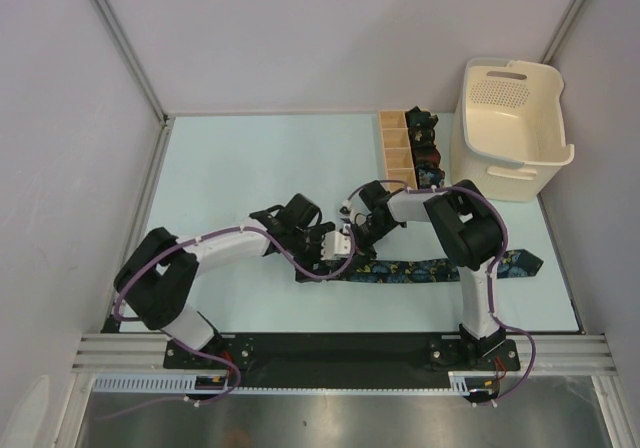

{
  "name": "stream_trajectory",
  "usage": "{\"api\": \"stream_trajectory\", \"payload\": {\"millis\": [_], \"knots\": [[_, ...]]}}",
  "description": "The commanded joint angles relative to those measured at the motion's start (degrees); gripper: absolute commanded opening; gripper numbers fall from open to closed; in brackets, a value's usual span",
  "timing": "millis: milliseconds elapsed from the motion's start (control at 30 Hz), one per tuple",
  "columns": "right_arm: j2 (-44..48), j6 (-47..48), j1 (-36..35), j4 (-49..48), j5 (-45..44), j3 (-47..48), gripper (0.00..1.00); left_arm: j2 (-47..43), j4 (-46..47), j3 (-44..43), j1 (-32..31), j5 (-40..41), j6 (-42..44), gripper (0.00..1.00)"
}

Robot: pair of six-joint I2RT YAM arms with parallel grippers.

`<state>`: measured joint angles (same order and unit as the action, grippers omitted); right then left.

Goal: Roll the ties
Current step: Roll the tie at the center of the board.

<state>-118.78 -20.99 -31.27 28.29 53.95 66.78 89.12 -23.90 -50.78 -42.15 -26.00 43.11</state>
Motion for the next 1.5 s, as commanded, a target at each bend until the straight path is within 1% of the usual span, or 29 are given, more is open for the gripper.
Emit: {"api": "stream_trajectory", "payload": {"millis": [0, 200, 267, 367, 467, 567, 600, 667, 767, 833, 867, 900, 933, 967, 1000, 1067, 1267, 1467], "knots": [[-3.7, 3.2, 0.8, 2.4, -13.1, -0.3, 0.0, 2.7, 1.5, -1.7, -2.4, 0.4, 2.0, 0.86], [-4.2, 3.7, 0.4, 2.4, -11.3, 0.2, 0.0, 6.9, 1.9, -4.8, -4.8, 3.8, -0.4, 0.85], [-4.1, 4.0, 0.0, 2.5, -10.8, 0.5, 0.0, 7.7, 2.1, -5.3, -5.0, 5.0, -0.7, 0.82], [-4.0, 3.9, -0.3, 2.0, -9.6, 0.4, 0.0, 8.3, 2.3, -5.5, -5.4, 5.8, -1.3, 0.81], [-3.7, 3.9, -0.4, 1.9, -8.7, 0.4, 0.0, 9.0, 1.9, -5.6, -6.4, 6.5, -0.9, 0.75], [-3.7, 3.8, -0.5, 1.8, -7.8, 0.5, 0.0, 9.4, 1.7, -5.8, -7.1, 7.3, -0.7, 0.59], [-3.6, 3.9, -0.5, 1.9, -7.6, 0.5, 0.0, 9.6, 1.7, -5.9, -7.2, 7.5, -0.7, 0.49], [-3.3, 3.9, -0.5, 1.9, -7.5, 0.6, 0.0, 9.8, 1.4, -6.0, -7.4, 7.6, -1.4, 0.45], [-3.2, 3.8, -0.5, 1.9, -7.2, 0.6, 0.0, 10.7, 0.5, -6.7, -7.4, 7.5, -2.1, 0.44], [-3.2, 3.9, -0.4, 2.4, -6.5, 1.1, 0.0, 10.9, 0.3, -6.6, -7.4, 7.6, -2.2, 0.39], [-2.9, 4.0, -0.4, 2.6, -6.4, 1.2, 0.01, 11.0, -0.2, -6.6, -7.4, 7.5, -1.8, 0.37], [-2.6, 4.0, -0.3, 2.7, -6.3, 1.5, 0.05, 11.2, -0.5, -6.7, -7.4, 7.4, -1.8, 0.33], [-1.8, 3.4, 0.2, 2.5, -6.1, 1.4, 0.11, 11.3, -0.9, -6.5, -7.4, 7.3, -1.7, 0.32], [-1.2, 3.1, 0.5, 2.3, -5.5, 1.3, 0.14, 11.3, -1.1, -6.4, -7.4, 7.4, -1.5, 0.3], [-0.6, 2.9, 0.7, 2.2, -5.4, 1.2, 0.2, 11.4, -1.3, -6.3, -7.4, 7.5, -1.6, 0.29], [1.3, 2.5, 1.0, 1.9, -5.0, 1.1, 0.25, 11.7, -1.7, -6.3, -7.5, 7.8, -1.6, 0.27], [4.3, 1.2, 1.4, -0.1, -2.7, 0.3, 0.32, 12.2, -2.1, -6.5, -7.5, 8.0, -1.6, 0.25], [6.6, -0.4, 1.9, -2.4, -0.5, -0.6, 0.34, 12.1, -2.2, -6.0, -7.5, 8.2, -1.5, 0.24]]}}
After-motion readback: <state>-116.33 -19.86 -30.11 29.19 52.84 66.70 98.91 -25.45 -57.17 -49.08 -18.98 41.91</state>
